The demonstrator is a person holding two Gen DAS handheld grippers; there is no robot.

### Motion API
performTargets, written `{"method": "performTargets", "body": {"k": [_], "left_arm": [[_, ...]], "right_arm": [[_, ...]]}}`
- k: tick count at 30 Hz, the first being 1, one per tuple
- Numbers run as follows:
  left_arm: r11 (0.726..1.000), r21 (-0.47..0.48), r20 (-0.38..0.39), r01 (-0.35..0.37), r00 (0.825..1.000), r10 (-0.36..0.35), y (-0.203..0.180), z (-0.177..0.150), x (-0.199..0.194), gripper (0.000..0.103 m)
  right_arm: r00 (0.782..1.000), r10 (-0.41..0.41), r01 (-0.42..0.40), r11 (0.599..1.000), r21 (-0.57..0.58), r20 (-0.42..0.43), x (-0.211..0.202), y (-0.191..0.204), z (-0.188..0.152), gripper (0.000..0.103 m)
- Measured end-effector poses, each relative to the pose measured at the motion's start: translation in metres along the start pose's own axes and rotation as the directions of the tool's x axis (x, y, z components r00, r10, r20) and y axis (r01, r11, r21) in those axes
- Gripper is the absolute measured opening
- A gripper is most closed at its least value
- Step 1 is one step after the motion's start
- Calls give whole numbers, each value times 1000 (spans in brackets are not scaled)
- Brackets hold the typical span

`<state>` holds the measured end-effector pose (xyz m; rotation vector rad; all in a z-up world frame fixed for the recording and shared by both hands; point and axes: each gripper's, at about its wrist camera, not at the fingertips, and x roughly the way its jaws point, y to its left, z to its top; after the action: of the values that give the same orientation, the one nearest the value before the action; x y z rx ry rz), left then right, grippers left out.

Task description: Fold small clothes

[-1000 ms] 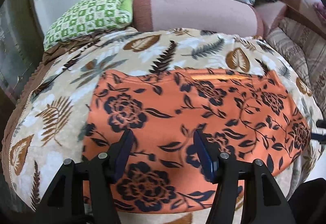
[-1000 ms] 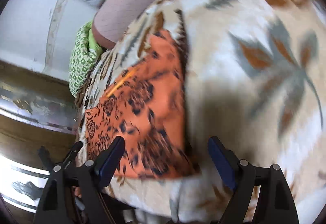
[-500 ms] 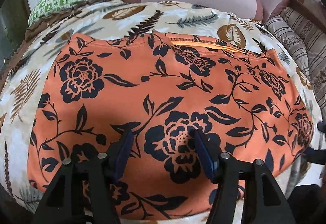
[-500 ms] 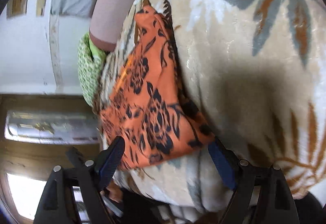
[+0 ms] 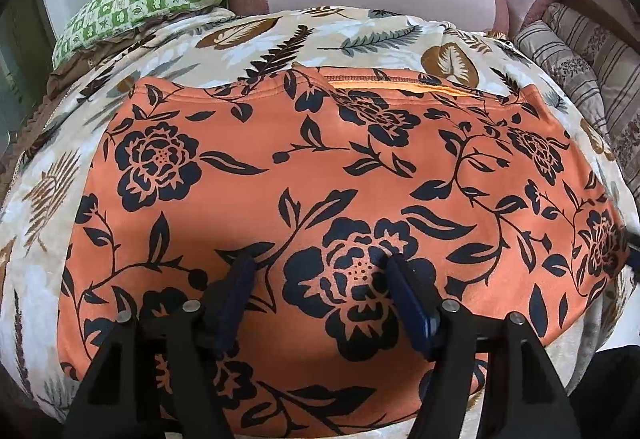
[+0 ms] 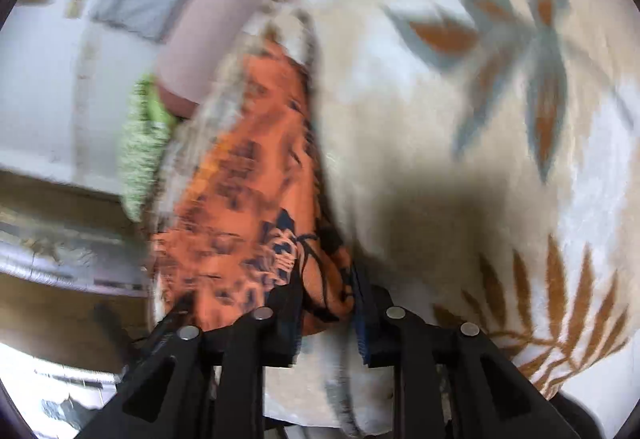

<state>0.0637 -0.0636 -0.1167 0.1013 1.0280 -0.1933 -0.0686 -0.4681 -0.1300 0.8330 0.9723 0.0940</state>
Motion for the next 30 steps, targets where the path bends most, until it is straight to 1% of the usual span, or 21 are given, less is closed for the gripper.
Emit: {"method": "performTargets", "body": {"k": [1,2,4,6,7,9,11,14,15,16,17,18,20,21,22,23,24,26,28,29,30], "left_arm": [[1000,1,1,-1,1000,1,0,0,0,70],[1000,2,2,-2,1000,2,0,0,0,70],[1000,6,8,-6,1000,6,-1,-1,0,70],[1000,11,13,-6,1000,6,-1,-2,0,70],[1000,12,15,-5,1000,5,-1,-2,0,70],[1000,12,15,-4,1000,4,-1,-2,-1,70],[1000,11,14,-6,1000,5,-1,-2,-1,71],[1000,15,17,-5,1000,5,-1,-2,-1,71],[1000,19,19,-4,1000,3,-1,-3,-1,71],[1000,25,22,0,1000,0,0,-3,-1,72],[1000,26,25,2,1000,-2,0,-4,-1,72],[1000,28,29,4,1000,-5,0,-4,-1,72],[999,32,33,2,999,-3,0,-5,-1,72],[999,33,35,1,999,-2,-1,-5,-1,72],[1000,31,36,2,999,-3,0,-5,-1,72],[999,32,35,2,999,-4,0,-5,-1,72],[999,33,33,3,999,-4,-1,-5,-1,73],[999,32,27,9,1000,-10,0,-4,-1,73],[999,32,26,13,1000,-14,1,-4,-1,73],[999,33,29,12,999,-13,1,-4,-1,73],[999,36,33,10,999,-12,1,-5,-1,73]], "right_arm": [[1000,-12,12,1000,-14,22,-7,2,5,84],[998,-17,19,999,-28,55,-14,4,12,87],[997,27,-23,998,-58,73,-19,10,35,87],[991,122,-119,991,-63,57,-11,15,58,87],[984,176,-174,983,-64,37,-2,18,71,87],[969,246,-247,968,-44,-32,26,18,101,87],[972,228,-230,973,-21,-54,51,16,119,87],[991,111,-105,991,82,-74,80,-25,143,86],[988,139,-127,980,152,-66,81,-47,146,79],[977,209,-196,958,207,-40,78,-63,146,77],[976,216,-207,950,235,-14,71,-75,146,63],[982,188,-181,956,232,-6,66,-78,146,52],[989,148,-144,972,183,-7,62,-71,142,55],[993,114,-109,987,118,-36,63,-55,141,63],[993,113,-109,990,85,-45,59,-47,141,70],[994,107,-105,993,50,-33,56,-35,142,73],[994,105,-104,994,18,-18,51,-23,143,73],[982,186,-185,982,-35,19,39,-4,147,74],[980,200,-200,979,-34,-1,41,-7,150,77],[983,183,-184,983,-14,-22,45,-17,152,77],[988,146,-145,989,37,-42,49,-40,153,77]]}}
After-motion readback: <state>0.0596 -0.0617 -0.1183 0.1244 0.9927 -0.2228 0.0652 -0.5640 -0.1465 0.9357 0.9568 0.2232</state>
